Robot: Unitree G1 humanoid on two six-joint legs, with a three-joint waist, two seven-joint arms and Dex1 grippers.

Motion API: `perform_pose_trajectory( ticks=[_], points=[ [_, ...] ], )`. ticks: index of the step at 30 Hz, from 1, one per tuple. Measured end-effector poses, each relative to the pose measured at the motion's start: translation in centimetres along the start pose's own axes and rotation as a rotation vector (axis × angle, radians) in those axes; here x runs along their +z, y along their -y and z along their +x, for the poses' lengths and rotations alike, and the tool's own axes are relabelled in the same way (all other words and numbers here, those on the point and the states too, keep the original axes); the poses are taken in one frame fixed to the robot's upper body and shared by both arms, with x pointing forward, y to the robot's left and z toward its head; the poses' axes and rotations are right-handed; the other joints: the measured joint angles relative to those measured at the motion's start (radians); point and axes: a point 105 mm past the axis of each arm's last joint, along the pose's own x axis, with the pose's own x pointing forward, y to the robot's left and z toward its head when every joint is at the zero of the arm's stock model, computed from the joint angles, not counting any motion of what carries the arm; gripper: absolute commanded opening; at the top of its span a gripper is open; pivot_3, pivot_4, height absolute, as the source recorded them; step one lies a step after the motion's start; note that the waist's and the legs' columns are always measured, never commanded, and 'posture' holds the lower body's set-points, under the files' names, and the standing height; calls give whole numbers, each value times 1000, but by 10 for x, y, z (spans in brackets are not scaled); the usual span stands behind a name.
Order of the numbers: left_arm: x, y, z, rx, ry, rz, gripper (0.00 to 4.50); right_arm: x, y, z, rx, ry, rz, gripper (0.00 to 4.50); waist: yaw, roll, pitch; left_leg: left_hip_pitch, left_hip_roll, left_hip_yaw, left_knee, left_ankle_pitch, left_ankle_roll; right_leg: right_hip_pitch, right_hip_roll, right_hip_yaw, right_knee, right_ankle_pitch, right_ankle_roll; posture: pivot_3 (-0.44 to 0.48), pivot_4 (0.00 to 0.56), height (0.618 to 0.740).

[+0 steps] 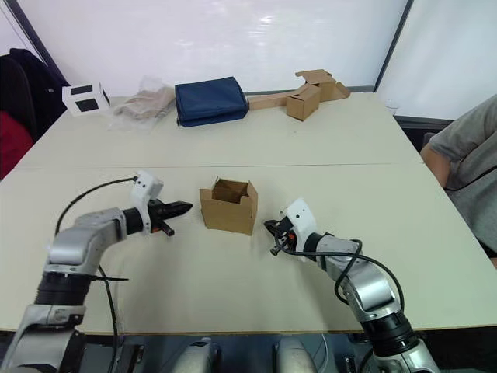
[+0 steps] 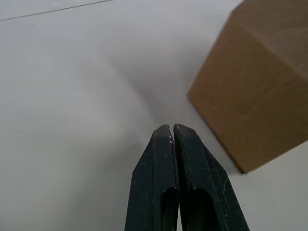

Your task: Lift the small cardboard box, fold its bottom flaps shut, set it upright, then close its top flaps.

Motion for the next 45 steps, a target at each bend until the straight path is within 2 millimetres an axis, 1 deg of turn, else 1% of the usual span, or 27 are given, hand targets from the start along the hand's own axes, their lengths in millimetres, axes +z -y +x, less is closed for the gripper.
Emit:
perform_pose_trajectory(
  ticks=[5,7,8,9,12,18,22,29,31,33,34,36,38,39,40,42,43,45],
  points=[
    [-5,11,10,-35,3,8,83,3,4,10,-26,16,-36,0,-3,0,0,1,0,0,0,0,0,0,0,0,1,0,0,0,150,740],
    [-12,19,11,-61,-14,10,83,4,2,13,-15,20,-44,0,-5,0,0,1,0,0,-1,0,0,0,0,0,0,0,0,0,150,740],
    [-19,27,11,-96,-33,17,83,4,-1,14,-2,19,-50,0,-5,1,0,1,0,0,-1,0,0,0,0,0,0,0,0,0,150,740],
    [-24,34,10,-117,-45,19,83,4,-1,13,1,15,-60,0,-4,1,0,1,0,0,-1,0,0,0,0,0,0,0,0,0,150,740],
    [-29,46,6,-163,-63,35,83,1,0,6,7,-8,-120,0,0,1,-1,1,0,0,-1,0,0,0,0,0,1,0,0,0,150,740],
    [-33,57,5,-194,-67,45,83,-4,-3,-9,22,-40,-147,0,0,1,-1,1,0,0,-1,0,0,1,0,0,0,0,0,0,150,740],
    [-33,58,6,-197,-67,49,83,-5,-3,-14,22,-63,-186,0,1,1,-1,2,0,0,-1,0,0,2,0,0,0,0,0,0,150,740],
    [-34,58,5,-206,-79,87,83,-6,-2,-15,15,-71,-208,0,0,1,-1,6,0,0,-2,0,0,6,0,0,-2,0,0,0,150,740],
    [-35,53,1,-203,-88,119,83,-6,-1,-16,17,-73,-219,0,-1,1,-1,6,0,0,-2,0,0,6,0,0,-2,0,0,0,150,740],
    [-34,43,-6,-184,-96,191,83,-6,2,-18,16,-80,-228,0,-1,1,-1,6,0,0,-3,0,0,6,0,0,-3,0,0,0,150,740],
    [-34,38,-9,-178,-104,217,83,-7,4,-21,14,-87,-234,0,0,1,-1,6,0,0,-3,0,0,7,0,0,-3,0,0,0,150,740],
    [-34,29,-16,-182,-112,217,83,-6,12,-27,1,-94,-236,0,2,1,-1,6,0,0,-3,0,0,7,0,0,-4,0,0,0,150,740],
    [-28,21,-18,-179,-97,186,83,-3,19,-33,-2,-94,-229,0,2,1,-1,6,0,0,-3,0,0,7,0,-1,-4,0,0,0,150,740],
    [-21,17,-19,-174,-75,175,83,1,23,-36,-7,-86,-223,0,2,1,-1,5,0,0,-3,0,0,7,0,-1,-4,0,0,0,150,740],
    [-9,13,-19,-178,-40,171,83,7,29,-38,-13,-69,-215,0,1,1,-1,5,0,0,-2,0,0,7,0,-1,-4,0,0,0,150,740],
    [13,11,-18,-178,13,195,83,24,37,-40,-28,-21,-216,0,-1,1,-1,5,0,0,-2,0,0,7,0,-1,-4,0,0,0,150,740],
    [24,10,-17,-176,36,217,83,36,42,-41,-35,13,-217,0,-2,1,-1,5,0,0,-3,0,0,7,0,-1,-4,0,0,0,150,740],
    [39,13,-15,-187,73,235,83,57,47,-43,-37,77,-214,0,-5,1,-1,6,0,0,-3,0,1,6,1,-1,-4,0,0,0,150,740]
  ],
)
